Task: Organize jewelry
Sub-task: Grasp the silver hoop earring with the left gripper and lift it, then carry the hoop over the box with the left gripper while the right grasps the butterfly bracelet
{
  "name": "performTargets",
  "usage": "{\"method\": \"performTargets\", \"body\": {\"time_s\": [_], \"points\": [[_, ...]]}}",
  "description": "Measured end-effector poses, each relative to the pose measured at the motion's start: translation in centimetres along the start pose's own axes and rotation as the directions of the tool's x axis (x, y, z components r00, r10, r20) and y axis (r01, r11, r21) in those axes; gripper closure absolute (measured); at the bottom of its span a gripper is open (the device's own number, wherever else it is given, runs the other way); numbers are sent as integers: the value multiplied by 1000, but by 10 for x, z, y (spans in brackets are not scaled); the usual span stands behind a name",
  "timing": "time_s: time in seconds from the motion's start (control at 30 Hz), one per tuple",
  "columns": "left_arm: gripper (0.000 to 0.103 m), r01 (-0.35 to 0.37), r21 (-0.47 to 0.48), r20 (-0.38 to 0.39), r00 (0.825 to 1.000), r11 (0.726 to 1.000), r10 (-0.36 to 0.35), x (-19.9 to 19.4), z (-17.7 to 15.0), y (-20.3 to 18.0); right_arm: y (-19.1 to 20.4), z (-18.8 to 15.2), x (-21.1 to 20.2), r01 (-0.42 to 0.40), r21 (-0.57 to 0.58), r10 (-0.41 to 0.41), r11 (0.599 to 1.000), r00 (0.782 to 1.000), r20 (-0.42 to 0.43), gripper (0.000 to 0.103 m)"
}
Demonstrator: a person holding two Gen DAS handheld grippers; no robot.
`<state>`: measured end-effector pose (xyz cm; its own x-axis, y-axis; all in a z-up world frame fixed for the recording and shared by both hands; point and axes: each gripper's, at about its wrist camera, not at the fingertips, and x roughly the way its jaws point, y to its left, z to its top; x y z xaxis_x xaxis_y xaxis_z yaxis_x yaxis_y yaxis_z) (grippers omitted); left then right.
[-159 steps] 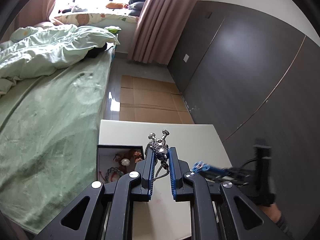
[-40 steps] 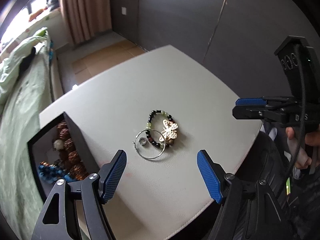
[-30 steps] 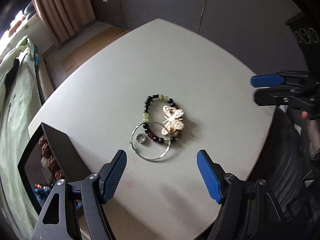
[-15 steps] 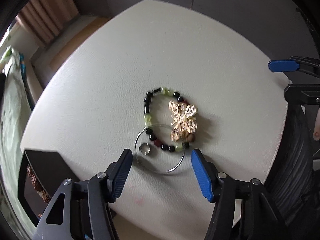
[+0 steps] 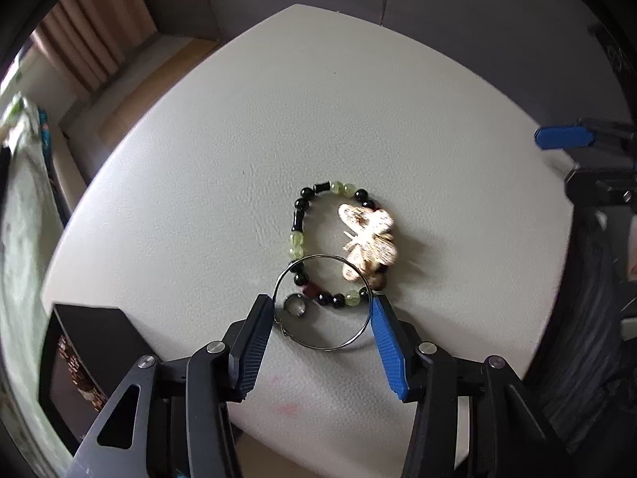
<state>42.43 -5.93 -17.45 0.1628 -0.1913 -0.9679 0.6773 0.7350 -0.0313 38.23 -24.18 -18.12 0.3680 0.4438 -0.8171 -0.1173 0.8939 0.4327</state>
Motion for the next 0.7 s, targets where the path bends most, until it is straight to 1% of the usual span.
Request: {"method": "performTargets", "body": {"time_s": [0.03,0.13,0.27,0.43,0.6,0.67,0.7], "points": [[51,11,-6,0,1000,1000,-11,-1,-1,1,-1,0,0,-1,0,1,1000,1000,0,10],[51,5,5,0,1000,1000,-5,-2,-4,-1,0,0,0,-6,0,6,1000,1000,-2,10],[51,11,-18,38,999,1000,-10,-11,-7,-1,6,1,1,-9,-19,9,1000,1000,-4,10],[51,6,-68,83,997,998,-1,-27,-14,6,18,5,7,-10,-60,10,998,1000,0,10],[51,0,-138,143,990,990,20,-48,-25,17,37,12,16,-11,-132,12,991,1000,7,10],[51,-8,-172,170,985,985,37,-58,-30,21,44,13,19,-6,-160,7,987,1000,7,12],[51,-10,-190,185,982,982,45,-64,-33,23,49,14,22,-1,-179,3,984,1000,10,15]]}}
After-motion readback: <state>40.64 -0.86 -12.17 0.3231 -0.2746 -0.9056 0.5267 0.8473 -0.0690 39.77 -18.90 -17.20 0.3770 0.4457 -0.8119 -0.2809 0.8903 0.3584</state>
